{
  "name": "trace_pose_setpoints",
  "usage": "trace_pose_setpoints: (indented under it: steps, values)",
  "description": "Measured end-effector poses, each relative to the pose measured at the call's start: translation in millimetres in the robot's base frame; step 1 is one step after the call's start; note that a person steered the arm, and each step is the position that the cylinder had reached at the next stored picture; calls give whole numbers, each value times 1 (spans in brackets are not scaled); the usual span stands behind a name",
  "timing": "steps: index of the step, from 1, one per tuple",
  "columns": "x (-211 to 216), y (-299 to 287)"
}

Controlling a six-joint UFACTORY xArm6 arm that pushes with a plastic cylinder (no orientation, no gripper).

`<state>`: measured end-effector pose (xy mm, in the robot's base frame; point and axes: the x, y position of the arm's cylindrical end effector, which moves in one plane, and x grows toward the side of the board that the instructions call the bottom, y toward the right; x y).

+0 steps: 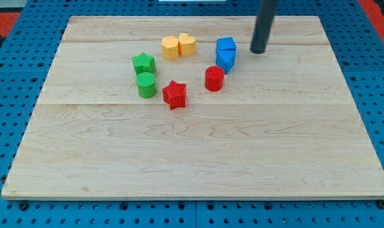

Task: Move the blue cube slightly to the yellow heart

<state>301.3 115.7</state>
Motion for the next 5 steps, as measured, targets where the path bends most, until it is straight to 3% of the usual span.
trace_pose_setpoints:
  steps: [2, 3, 5]
  values:
    - [0, -43]
    - [-5, -38]
    - [-69, 32]
